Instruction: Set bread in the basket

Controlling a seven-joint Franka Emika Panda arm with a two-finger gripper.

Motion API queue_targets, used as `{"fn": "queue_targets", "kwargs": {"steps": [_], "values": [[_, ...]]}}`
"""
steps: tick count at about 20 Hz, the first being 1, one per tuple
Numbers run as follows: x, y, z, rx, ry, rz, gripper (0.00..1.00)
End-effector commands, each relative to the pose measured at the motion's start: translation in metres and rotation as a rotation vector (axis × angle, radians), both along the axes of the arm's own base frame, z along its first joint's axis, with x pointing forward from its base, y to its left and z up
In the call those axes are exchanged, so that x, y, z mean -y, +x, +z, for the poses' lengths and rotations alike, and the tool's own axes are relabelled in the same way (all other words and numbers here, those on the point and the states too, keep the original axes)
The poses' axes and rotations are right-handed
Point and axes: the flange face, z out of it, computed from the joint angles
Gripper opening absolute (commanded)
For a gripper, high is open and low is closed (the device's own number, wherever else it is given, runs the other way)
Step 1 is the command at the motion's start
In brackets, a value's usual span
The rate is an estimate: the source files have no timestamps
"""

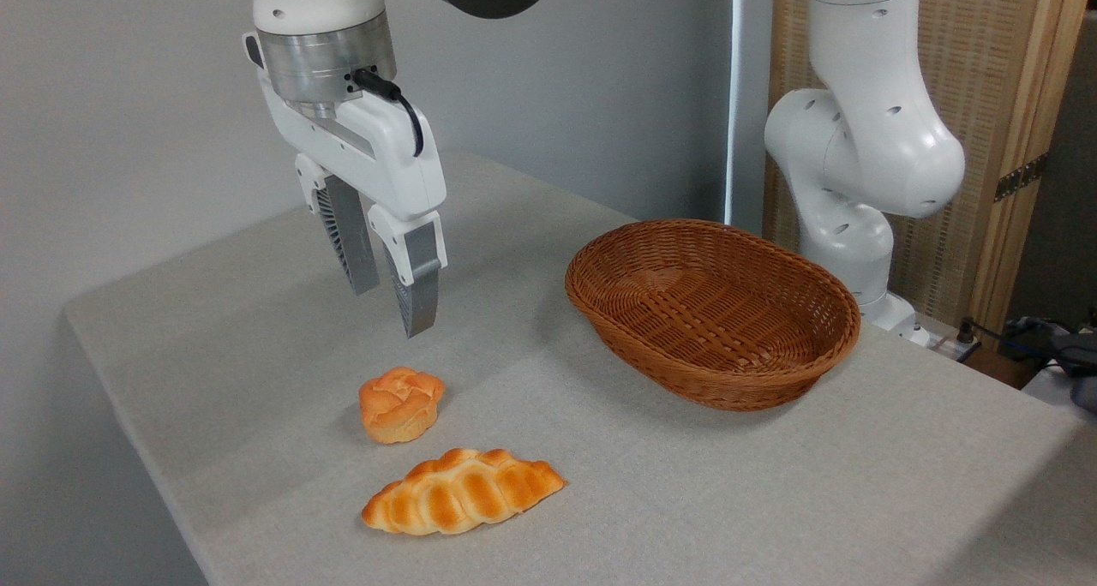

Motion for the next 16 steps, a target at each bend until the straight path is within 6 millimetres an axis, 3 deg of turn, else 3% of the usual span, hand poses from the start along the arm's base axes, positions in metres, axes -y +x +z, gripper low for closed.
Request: {"fn": "queue_targets", "kwargs": {"steps": [1, 16], "values": [[0.0020, -0.0033, 0.0034, -0.005, -0.055, -0.018, 1.00], [0.0019, 0.0013, -0.0010, 0.018, -0.056, -0.010, 1.00]]}}
